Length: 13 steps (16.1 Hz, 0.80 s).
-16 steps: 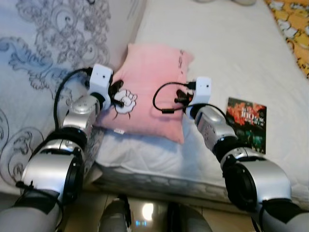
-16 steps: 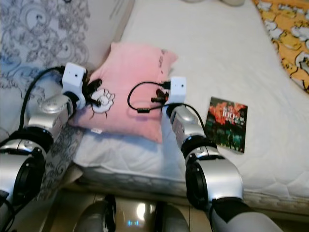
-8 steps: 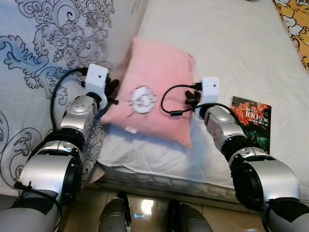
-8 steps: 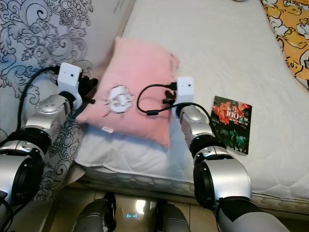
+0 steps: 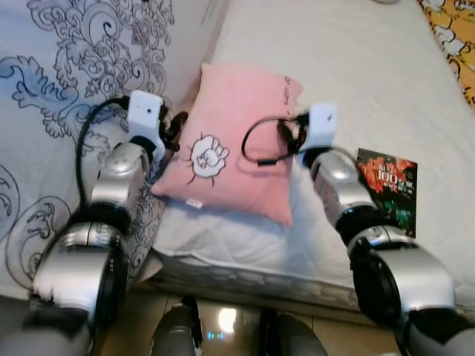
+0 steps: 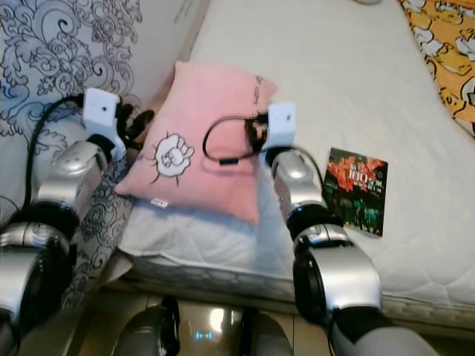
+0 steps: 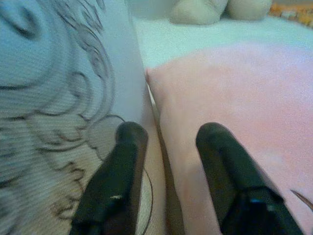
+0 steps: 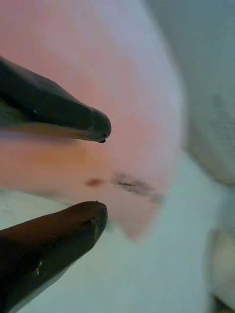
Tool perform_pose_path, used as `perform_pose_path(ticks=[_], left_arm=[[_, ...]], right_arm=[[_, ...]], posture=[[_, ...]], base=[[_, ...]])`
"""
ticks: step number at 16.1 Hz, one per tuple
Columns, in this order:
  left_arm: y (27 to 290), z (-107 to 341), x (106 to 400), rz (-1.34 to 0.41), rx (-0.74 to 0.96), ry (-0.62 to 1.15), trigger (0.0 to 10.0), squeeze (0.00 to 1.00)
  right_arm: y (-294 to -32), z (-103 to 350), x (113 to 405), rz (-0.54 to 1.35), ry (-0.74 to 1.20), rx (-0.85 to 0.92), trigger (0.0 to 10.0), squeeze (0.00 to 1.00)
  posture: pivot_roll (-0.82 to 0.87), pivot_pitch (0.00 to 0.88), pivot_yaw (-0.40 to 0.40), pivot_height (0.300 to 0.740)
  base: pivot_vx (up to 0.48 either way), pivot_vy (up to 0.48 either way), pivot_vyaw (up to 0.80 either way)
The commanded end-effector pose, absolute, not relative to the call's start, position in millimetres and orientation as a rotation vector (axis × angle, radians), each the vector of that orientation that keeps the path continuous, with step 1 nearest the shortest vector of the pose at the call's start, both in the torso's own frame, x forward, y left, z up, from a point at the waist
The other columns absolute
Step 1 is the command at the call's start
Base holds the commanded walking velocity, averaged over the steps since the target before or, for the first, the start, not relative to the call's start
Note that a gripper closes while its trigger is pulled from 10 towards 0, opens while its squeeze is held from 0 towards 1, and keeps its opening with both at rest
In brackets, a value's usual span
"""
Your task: Clean up the room
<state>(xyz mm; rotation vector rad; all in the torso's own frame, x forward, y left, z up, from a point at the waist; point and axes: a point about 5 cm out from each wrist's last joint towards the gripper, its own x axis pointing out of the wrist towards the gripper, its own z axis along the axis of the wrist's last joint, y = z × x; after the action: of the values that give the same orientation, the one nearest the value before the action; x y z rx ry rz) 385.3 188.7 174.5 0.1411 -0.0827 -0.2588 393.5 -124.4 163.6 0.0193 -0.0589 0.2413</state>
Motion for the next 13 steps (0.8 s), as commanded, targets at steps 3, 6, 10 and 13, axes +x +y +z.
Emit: perform_pose_path(ticks=[3,6,10,13], left_arm=[[174.1,176.1,359.1,-0.273,0.070,-0.140,10.0,1.00],[147.0,164.5,325.4,-0.342,0.006,-0.135,10.0,1.00],[150.0,149.4,283.3,-0.264,0.079,-0.196,10.0,0.00],[151.0,100.9,267.2,-0.250,0.223,-0.052,10.0,0.00]], right_arm=[[-148.5,161.9,368.5,0.206,-0.179,-0.059,10.0,1.00],[-174.1,155.9,336.4,0.099,-0.218,-0.133,10.0,0.30],[-190.0,121.4,261.3,0.010,-0.210,-0.233,10.0,0.00],[-209.5,76.4,242.7,-0.114,-0.059,-0.065,10.0,0.00]], posture=[[0.00,0.000,-0.035,0.740],[0.01,0.000,-0.036,0.740],[0.02,0.000,-0.035,0.740],[-0.01,0.000,-0.018,0.740]], base=[[0.000,0.000,0.00],[0.000,0.000,0.00],[0.000,0.000,0.00],[0.000,0.000,0.00]])
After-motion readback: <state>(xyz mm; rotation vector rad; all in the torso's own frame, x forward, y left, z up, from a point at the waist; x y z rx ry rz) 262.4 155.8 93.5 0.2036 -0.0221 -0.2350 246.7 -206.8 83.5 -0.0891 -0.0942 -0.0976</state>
